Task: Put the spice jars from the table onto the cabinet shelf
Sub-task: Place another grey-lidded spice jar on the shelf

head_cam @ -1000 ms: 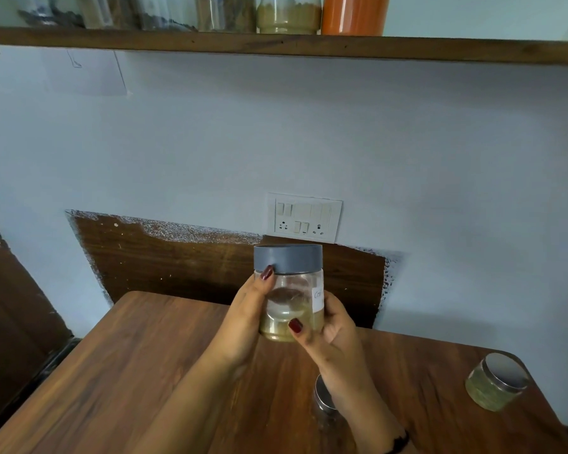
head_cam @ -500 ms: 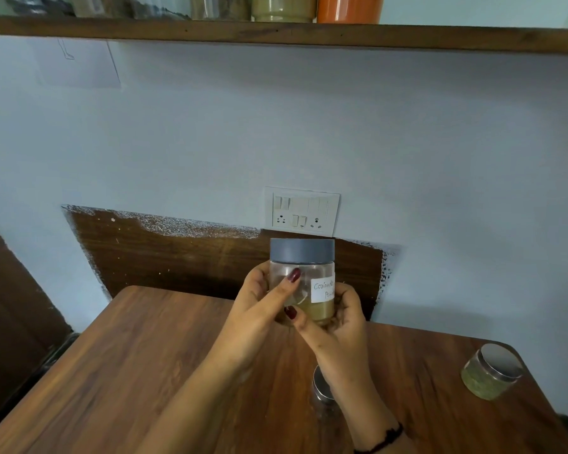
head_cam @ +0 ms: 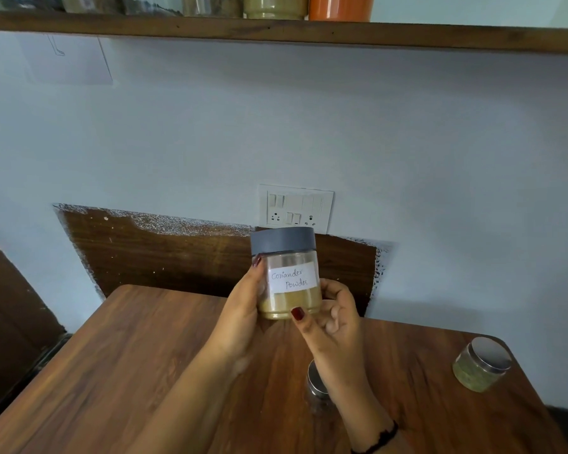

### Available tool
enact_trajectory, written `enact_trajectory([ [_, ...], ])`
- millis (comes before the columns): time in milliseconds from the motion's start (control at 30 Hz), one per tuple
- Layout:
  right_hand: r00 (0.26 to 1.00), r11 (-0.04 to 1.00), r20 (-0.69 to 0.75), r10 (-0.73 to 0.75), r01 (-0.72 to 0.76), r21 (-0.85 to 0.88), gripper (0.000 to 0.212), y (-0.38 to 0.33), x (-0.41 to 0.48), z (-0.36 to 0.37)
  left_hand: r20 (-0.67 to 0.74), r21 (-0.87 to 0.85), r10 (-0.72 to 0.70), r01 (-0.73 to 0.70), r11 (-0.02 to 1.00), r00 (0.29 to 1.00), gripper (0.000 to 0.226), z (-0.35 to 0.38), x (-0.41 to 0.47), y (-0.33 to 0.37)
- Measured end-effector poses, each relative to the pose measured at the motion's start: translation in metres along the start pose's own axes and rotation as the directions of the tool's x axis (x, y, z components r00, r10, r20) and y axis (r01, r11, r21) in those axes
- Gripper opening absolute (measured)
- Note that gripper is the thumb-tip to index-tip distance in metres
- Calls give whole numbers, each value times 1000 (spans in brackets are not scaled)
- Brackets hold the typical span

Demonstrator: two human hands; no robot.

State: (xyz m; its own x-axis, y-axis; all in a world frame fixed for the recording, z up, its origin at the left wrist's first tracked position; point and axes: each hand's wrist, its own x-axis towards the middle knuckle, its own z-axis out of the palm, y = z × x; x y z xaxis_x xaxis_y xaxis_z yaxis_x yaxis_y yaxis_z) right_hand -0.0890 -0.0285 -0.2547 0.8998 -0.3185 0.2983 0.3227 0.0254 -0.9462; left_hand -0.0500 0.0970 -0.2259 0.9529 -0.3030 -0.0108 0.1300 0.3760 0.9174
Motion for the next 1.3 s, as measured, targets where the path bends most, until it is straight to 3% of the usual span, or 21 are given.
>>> enact_trajectory([
  [133, 1000, 998, 4, 29, -29, 51, 88, -4, 1, -1, -20, -4, 0, 0, 1000, 1000, 66, 4, 0, -7],
  [533, 971, 972, 171, 168, -192, 132, 99, -14, 3, -4, 20, 67, -32, 31, 997, 999, 68, 1, 3, -10],
  [800, 990, 977, 5, 142, -141, 157, 94, -6, 6, -5, 18, 164, -21, 17, 986, 1000, 77, 1, 4, -11],
  [967, 993, 978, 14, 120, -120, 168, 89, -7, 6, -6, 1, 209, 4, -5, 978, 1000, 60, 11, 2, -12],
  [1300, 996, 985, -16, 90, -86, 150, 90, -17, 10, -20, 18, 263, 29, -33, 964, 999, 55, 32, 5, -3],
])
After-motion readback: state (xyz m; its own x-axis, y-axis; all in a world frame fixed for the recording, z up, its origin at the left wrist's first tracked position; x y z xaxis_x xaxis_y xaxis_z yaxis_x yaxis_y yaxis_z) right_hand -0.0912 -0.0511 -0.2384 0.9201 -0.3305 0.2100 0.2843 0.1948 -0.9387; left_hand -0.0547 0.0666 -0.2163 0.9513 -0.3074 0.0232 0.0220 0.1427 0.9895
